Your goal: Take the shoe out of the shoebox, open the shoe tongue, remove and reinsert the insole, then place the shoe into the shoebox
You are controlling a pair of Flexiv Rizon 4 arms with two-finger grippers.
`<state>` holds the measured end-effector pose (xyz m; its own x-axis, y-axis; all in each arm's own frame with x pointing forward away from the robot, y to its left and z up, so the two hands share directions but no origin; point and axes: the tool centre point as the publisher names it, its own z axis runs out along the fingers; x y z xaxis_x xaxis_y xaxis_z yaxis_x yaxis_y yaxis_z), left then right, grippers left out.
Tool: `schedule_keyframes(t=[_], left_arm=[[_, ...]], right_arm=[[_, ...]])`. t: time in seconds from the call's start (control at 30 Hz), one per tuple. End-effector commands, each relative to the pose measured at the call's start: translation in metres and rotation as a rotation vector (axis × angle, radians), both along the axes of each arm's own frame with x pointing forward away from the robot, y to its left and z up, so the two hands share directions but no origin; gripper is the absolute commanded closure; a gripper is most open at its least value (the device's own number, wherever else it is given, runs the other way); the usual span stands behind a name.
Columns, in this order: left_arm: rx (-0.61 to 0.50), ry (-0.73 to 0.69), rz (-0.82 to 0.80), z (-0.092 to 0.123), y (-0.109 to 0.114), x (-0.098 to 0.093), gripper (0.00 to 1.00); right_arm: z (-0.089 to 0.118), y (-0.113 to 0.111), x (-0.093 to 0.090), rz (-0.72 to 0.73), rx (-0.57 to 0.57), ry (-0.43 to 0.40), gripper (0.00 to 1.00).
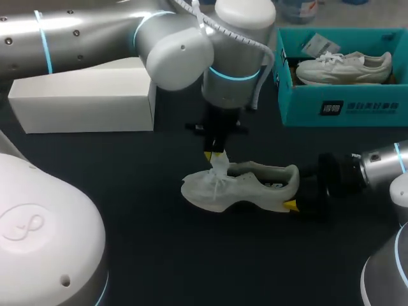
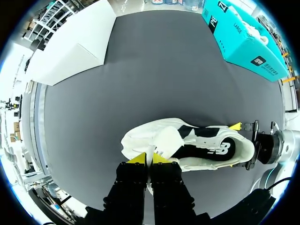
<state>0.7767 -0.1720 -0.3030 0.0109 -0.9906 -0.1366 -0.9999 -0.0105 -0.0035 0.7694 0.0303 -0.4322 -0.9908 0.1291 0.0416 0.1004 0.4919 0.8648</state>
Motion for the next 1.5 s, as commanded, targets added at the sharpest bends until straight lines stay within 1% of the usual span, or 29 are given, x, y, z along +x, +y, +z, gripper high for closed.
schedule_keyframes(t=[0.03, 0.2, 0.4, 0.47, 0.5, 0.53, 0.57, 0.6, 0.87, 0.93, 0.97, 1.0, 1.03, 1.13, 1.23, 1.5], left_arm=[[-0.038, 0.023, 0.013, -0.005, 0.017, 0.002, 1.0], [-0.044, 0.05, 0.023, -0.011, 0.022, 0.003, 1.0], [-0.068, 0.078, 0.017, -0.009, 0.023, 0.001, 1.0], [-0.077, 0.078, -0.002, -0.006, 0.022, -0.001, 0.61], [-0.084, 0.081, -0.011, -0.005, 0.021, -0.002, 0.54], [-0.091, 0.085, -0.017, -0.004, 0.021, -0.003, 0.51], [-0.096, 0.087, -0.023, -0.002, 0.021, -0.003, 0.23], [-0.106, 0.084, -0.043, 0.001, 0.021, -0.004, 0.0], [-0.14, 0.073, -0.217, 0.021, 0.026, -0.003, 0.0], [-0.154, 0.065, -0.28, 0.027, 0.027, -0.003, 0.0], [-0.174, 0.07, -0.329, 0.033, 0.028, -0.002, 0.0], [-0.171, 0.052, -0.377, 0.037, 0.028, -0.002, 0.0], [-0.181, 0.034, -0.433, 0.042, 0.029, -0.002, 0.0], [-0.237, 0.041, -0.624, 0.06, 0.032, -0.003, 0.0], [-0.226, 0.019, -0.996, 0.075, 0.041, -0.018, 0.0], [-0.226, 0.019, -0.996, 0.075, 0.041, -0.018, 0.0]], right_arm=[[-0.006, 0.001, -0.004, -0.001, -0.005, 0.0, 1.0], [-0.006, 0.001, -0.004, -0.001, -0.005, 0.0, 1.0], [-0.006, 0.001, -0.004, -0.001, -0.005, 0.0, 1.0], [-0.006, 0.001, -0.004, -0.001, -0.005, 0.0, 1.0], [-0.006, 0.001, -0.004, -0.001, -0.005, 0.0, 1.0], [-0.006, 0.001, -0.004, -0.001, -0.005, 0.0, 1.0], [-0.006, 0.001, -0.004, -0.001, -0.005, 0.0, 1.0], [-0.006, 0.001, -0.004, -0.001, -0.005, 0.0, 1.0], [-0.006, 0.001, -0.004, -0.001, -0.005, 0.0, 1.0], [-0.006, 0.001, -0.004, -0.001, -0.005, 0.0, 1.0], [-0.006, 0.001, -0.004, -0.001, -0.005, 0.0, 1.0], [-0.006, 0.001, -0.004, -0.001, -0.005, 0.0, 1.0], [-0.006, 0.001, -0.004, -0.001, -0.005, 0.0, 1.0], [-0.006, 0.001, -0.004, -0.001, -0.005, 0.0, 1.0], [-0.006, 0.001, -0.004, -0.001, -0.005, 0.0, 1.0], [-0.006, 0.001, -0.004, -0.001, -0.005, 0.0, 1.0]])
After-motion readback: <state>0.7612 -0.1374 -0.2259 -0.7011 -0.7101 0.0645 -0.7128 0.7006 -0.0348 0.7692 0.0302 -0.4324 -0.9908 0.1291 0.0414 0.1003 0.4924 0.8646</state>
